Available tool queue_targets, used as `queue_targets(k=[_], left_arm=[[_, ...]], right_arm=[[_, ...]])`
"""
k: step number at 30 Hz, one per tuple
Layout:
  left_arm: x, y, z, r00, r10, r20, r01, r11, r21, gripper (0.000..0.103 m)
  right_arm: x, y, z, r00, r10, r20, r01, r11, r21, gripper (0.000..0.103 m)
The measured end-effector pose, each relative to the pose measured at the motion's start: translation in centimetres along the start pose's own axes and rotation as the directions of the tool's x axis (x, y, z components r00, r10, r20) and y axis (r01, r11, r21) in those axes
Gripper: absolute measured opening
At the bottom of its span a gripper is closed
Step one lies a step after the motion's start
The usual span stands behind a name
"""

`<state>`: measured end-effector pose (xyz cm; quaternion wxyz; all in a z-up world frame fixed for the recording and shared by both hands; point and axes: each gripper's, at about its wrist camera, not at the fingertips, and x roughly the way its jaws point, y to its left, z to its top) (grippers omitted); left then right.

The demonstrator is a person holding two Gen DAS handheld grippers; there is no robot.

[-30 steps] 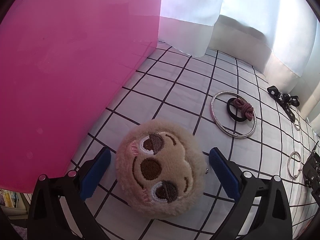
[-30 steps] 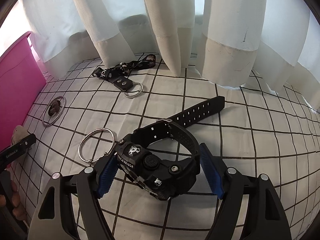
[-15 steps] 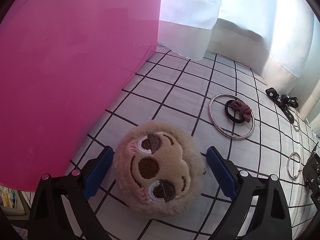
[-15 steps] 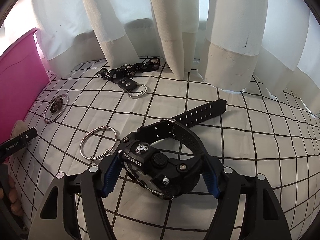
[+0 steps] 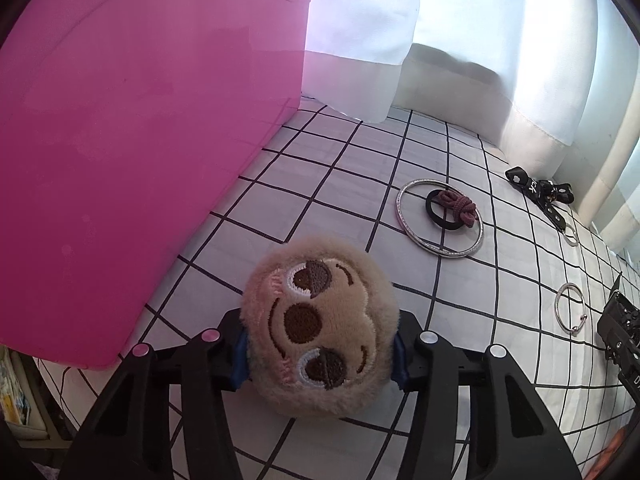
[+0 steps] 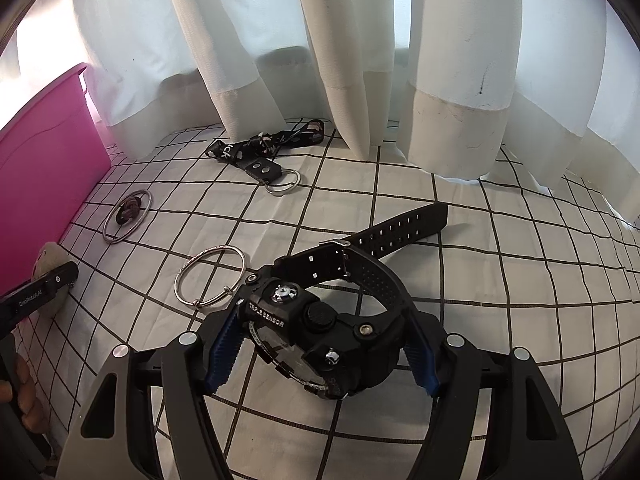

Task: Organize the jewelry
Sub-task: 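Carry the sloth with the left tool while the right tool carries the watch to the tub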

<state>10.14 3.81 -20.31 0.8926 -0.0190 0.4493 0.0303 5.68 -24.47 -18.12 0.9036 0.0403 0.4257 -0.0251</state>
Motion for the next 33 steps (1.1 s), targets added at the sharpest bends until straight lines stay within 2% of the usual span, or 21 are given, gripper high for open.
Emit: queue_targets(k=[16, 33], left_arm=[[-4.3, -1.5, -1.5, 0.999, -0.047, -0.02, 0.048, 0.998, 0.046, 0.051], [-14.9, -2.9, -0.3, 0.997, -0.078, 0.028, 0.077, 0.996, 0.047, 0.051]], right_arm=[[-4.4, -0.4, -0.8, 1.0, 0.023, 0.018, -0.023, 1.0, 0.0, 0.067], [-13.8, -0.9, 0.2, 0.994, 0.097, 0.057, -0.094, 0.994, -0.062, 0.067]])
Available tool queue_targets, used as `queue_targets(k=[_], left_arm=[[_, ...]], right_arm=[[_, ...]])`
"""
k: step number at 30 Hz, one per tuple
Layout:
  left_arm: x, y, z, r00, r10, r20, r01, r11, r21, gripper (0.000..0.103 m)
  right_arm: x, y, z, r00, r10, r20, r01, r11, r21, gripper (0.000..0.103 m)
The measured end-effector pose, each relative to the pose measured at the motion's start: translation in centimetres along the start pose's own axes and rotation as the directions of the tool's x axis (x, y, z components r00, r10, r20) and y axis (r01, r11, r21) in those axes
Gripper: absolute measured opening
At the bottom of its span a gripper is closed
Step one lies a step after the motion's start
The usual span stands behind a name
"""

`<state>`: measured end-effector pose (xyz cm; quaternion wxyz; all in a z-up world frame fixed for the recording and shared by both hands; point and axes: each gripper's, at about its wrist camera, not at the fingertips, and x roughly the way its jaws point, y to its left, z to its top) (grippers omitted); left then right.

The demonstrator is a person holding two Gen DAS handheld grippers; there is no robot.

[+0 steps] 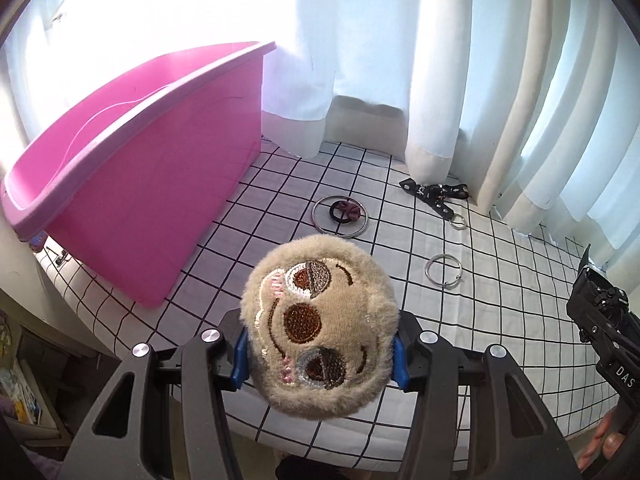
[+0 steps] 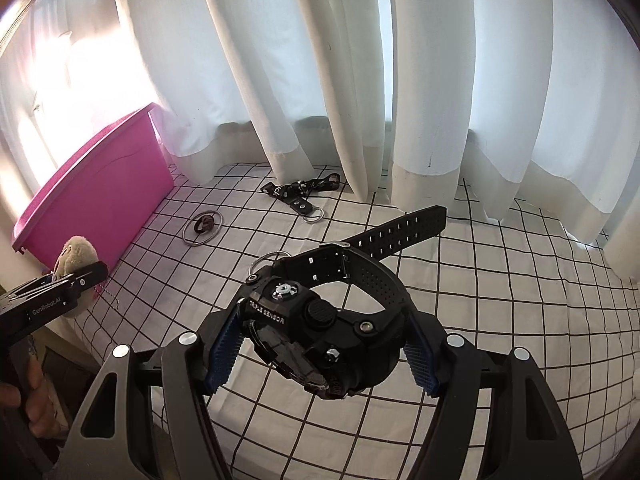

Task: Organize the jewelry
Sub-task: 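Carry the sloth with the left tool while the right tool carries the watch to the tub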

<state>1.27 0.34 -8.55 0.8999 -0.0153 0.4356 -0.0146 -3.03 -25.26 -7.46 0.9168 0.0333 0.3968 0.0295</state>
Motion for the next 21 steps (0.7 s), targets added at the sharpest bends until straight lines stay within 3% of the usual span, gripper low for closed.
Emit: queue_targets(k=[10, 21], left_arm=[[-6.6, 1.6, 1.7, 0.996, 0.032, 0.079, -0.027, 0.998, -0.059, 0.051], [-10.4, 6.5, 7.4, 0.98, 0.049, 0.191, -0.031, 0.995, -0.094, 0.051]], right_arm=[[-4.2, 2.4, 2.5, 0.994, 0.096, 0.061, -0.091, 0.993, -0.072, 0.067], [-5.4, 9.0, 8.9, 0.972, 0.187, 0.141, -0.162, 0.973, -0.167, 0.067]])
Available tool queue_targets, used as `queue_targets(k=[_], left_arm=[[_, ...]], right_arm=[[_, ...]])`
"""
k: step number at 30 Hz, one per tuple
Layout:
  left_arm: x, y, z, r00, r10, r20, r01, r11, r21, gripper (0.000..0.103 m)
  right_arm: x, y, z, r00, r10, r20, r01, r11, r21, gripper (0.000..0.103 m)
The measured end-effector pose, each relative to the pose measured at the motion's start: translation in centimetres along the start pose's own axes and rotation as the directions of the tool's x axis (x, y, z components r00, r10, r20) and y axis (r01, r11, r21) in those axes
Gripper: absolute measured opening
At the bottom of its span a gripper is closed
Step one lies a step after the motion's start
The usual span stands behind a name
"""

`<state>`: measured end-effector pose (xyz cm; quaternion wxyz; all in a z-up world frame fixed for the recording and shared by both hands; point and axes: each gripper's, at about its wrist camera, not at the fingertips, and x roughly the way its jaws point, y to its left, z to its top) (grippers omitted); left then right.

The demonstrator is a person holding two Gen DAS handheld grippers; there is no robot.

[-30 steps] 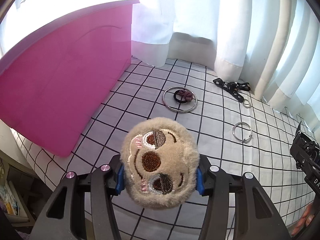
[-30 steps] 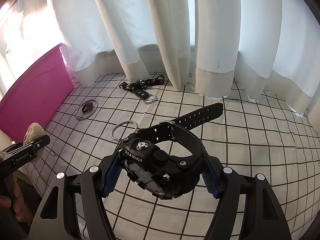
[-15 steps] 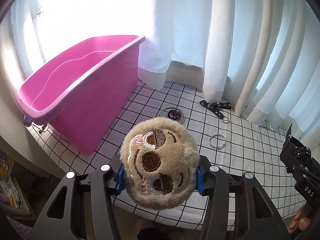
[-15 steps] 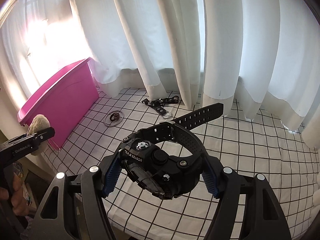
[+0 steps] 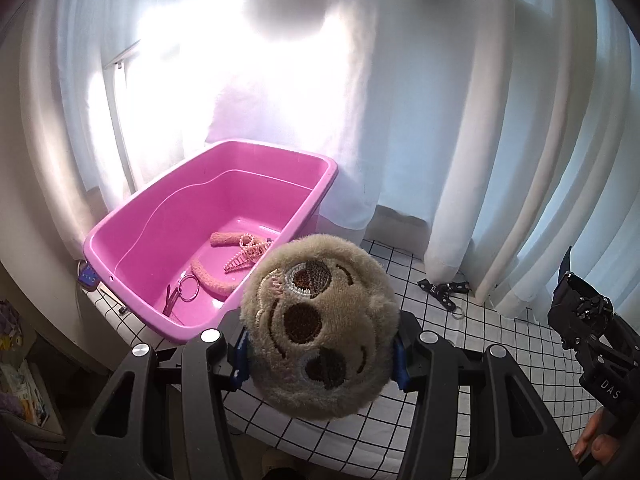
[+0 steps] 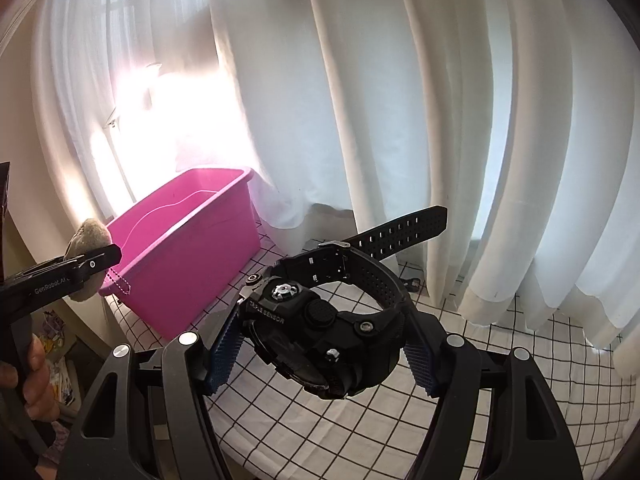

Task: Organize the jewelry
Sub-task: 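Carry the sloth with the left tool while the right tool carries the watch to the tub, then open both tools to drop the sloth and watch into the tub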

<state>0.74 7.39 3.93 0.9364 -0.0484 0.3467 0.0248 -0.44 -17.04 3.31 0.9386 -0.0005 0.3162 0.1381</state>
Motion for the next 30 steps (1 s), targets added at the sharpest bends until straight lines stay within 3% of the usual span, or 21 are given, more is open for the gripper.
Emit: queue_targets(k=[7, 17, 22, 30], left_arm=[[2.1, 6.5, 3.8, 0.999, 0.045, 0.005, -0.045, 0.999, -0.026, 0.051], [6.3, 16.0, 7.0, 0.991, 0.129, -0.026, -0.131, 0.988, -0.077, 0.051], [8.5, 18.2, 7.4, 0.989, 0.132, -0.064, -0.137, 0.988, -0.078, 0.051], [12.8, 19.2, 6.3, 0.977, 0.096, -0.192, -0.112, 0.991, -0.073, 0.051]], right_arm=[[4.2, 6.5, 4.6, 0.995, 0.094, 0.016, -0.093, 0.994, -0.053, 0.067], [11.8, 16.0, 9.7, 0.973, 0.228, -0.027, -0.229, 0.965, -0.13, 0.067], [15.9, 19.7, 10.9, 0.963, 0.254, -0.088, -0.265, 0.948, -0.173, 0.067], [21.8, 23.0, 11.1, 0.944, 0.251, -0.215, -0.299, 0.926, -0.231, 0.067]])
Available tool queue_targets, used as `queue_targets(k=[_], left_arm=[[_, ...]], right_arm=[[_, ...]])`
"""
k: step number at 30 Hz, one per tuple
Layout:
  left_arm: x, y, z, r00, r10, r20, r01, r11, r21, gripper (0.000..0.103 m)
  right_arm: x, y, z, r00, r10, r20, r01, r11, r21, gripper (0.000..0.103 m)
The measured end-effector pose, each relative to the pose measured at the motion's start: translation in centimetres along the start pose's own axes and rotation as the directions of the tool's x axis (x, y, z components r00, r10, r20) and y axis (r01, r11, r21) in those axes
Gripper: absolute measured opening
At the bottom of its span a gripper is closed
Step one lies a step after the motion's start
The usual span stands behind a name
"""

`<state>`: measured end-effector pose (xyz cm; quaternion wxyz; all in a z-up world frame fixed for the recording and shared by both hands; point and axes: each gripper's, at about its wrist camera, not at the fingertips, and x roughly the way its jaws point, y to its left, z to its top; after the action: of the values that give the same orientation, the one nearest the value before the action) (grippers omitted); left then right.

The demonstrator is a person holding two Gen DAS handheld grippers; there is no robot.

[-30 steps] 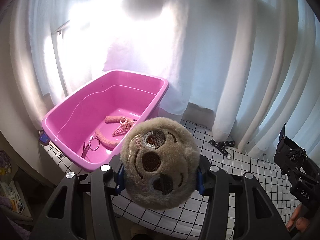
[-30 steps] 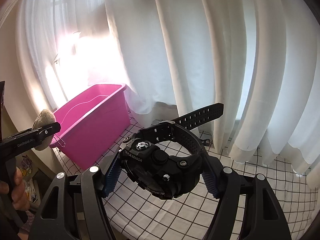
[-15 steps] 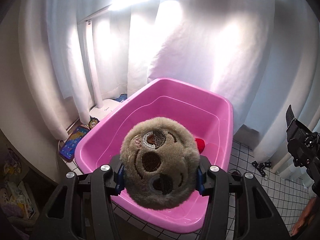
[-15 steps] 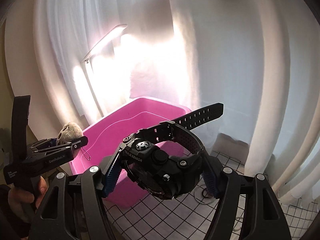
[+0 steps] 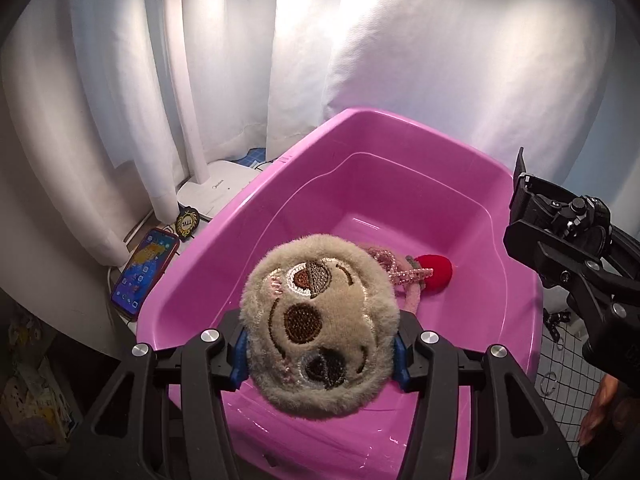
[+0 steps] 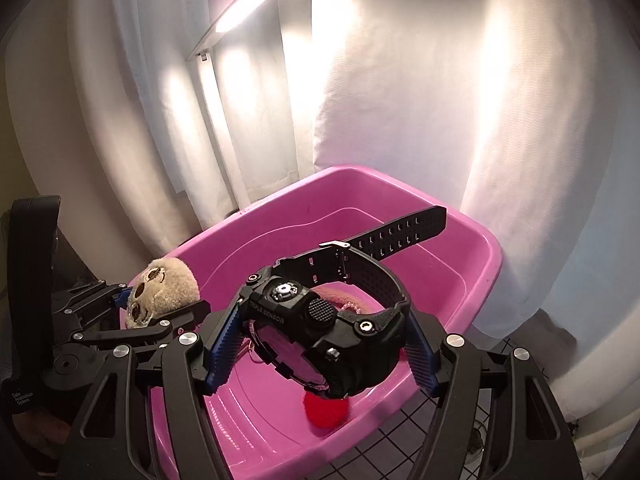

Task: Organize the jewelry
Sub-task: 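Open both tools to drop the sloth and watch into the tub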

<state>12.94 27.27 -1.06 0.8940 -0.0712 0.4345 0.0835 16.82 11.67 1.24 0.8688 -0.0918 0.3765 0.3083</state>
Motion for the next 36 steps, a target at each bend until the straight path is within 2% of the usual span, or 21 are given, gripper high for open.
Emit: queue_targets(k=[7, 13, 24, 32, 35, 36], left_arm=[[2.0, 0.3, 0.2, 0.998, -0.003, -0.066, 0.003, 1.0, -0.008, 0.052], [3.1, 0.6, 0.7, 0.996, -0.001, -0.094, 0.0, 1.0, -0.015, 0.053], [4.5, 0.7, 0.6, 0.992, 0.004, -0.127, -0.007, 1.0, -0.028, 0.055], [4.3, 1.0, 0.6, 0.99, 0.007, -0.142, -0.015, 0.998, -0.059, 0.064], [4.1, 0.9, 0.7, 0.991, 0.019, -0.134, -0.026, 0.998, -0.049, 0.075], [3.9, 0.8, 0.7, 0.991, 0.031, -0.131, -0.037, 0.998, -0.043, 0.083]], right_arm=[[4.2, 0.1, 0.6, 0.994, 0.002, -0.114, -0.005, 1.0, -0.025, 0.067], [6.8, -0.5, 1.0, 0.982, -0.008, -0.186, 0.005, 1.0, -0.019, 0.067], [9.3, -0.8, 1.2, 0.97, -0.037, -0.241, 0.035, 0.999, -0.014, 0.068], [10.8, -1.3, 2.1, 0.964, -0.043, -0.261, 0.048, 0.999, 0.01, 0.068], [10.9, -1.5, 2.4, 0.962, -0.045, -0.268, 0.052, 0.999, 0.017, 0.068], [10.7, -1.4, 2.2, 0.962, -0.045, -0.268, 0.052, 0.999, 0.017, 0.068]])
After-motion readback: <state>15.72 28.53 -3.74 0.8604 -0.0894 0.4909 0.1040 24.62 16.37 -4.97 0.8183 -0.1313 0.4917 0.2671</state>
